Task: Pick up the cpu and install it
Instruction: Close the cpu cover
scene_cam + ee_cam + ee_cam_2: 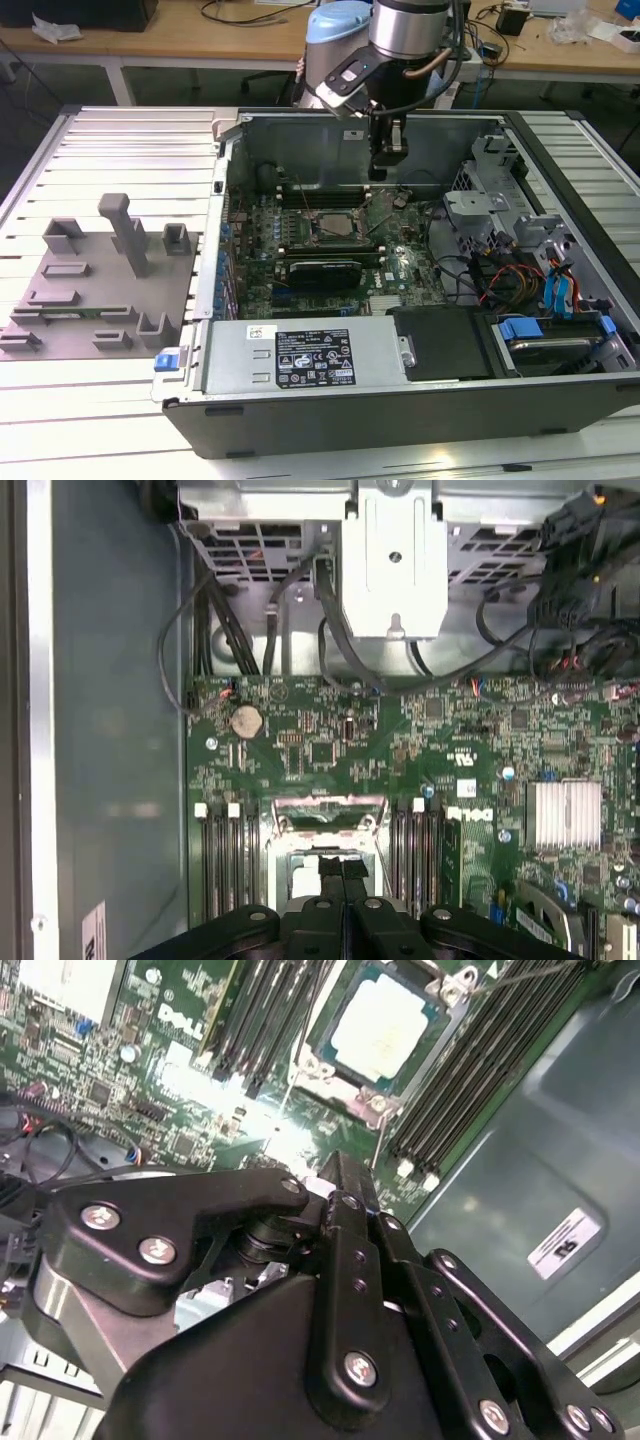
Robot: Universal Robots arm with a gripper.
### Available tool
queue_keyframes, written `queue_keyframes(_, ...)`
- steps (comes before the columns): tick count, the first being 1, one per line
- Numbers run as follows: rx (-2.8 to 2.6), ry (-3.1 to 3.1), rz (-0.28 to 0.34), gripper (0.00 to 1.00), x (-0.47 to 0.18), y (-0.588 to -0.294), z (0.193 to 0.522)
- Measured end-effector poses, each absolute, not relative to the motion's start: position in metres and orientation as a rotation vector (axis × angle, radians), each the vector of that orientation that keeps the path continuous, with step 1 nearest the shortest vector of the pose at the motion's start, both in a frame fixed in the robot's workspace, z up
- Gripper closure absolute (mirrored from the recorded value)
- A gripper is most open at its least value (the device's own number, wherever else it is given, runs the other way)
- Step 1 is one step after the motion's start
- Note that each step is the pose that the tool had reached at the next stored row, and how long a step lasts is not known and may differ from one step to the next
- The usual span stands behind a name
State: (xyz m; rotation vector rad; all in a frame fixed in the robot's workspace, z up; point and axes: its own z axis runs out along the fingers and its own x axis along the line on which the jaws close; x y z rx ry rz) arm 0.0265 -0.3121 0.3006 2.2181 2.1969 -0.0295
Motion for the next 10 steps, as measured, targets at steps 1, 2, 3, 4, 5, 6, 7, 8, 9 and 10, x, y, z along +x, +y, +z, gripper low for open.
queue_keyframes(1,2.218,2.197,-0.030,0.89,0.029,-0.312,0.301)
queue_keyframes(2,2.218,2.197,-0.030,0.89,0.033,-0.312,0.301)
queue_keyframes(3,2.218,2.197,-0.030,0.89,0.037,-0.312,0.301)
queue_keyframes(4,2.218,2.197,-0.030,0.89,0.039,-0.312,0.301)
queue_keyframes(5,2.218,2.197,-0.030,0.89,0.041,-0.312,0.301)
queue_keyframes(6,2.218,2.197,-0.030,0.89,0.044,-0.312,0.301)
queue_keyframes(7,2.218,2.197,-0.030,0.89,0.046,-0.312,0.301)
queue_keyframes(8,2.218,2.197,-0.030,0.89,0.050,-0.312,0.301)
queue_keyframes(9,2.218,2.197,-0.030,0.89,0.052,-0.312,0.301)
queue_keyframes(10,2.218,2.197,-0.029,0.89,0.055,-0.312,0.301)
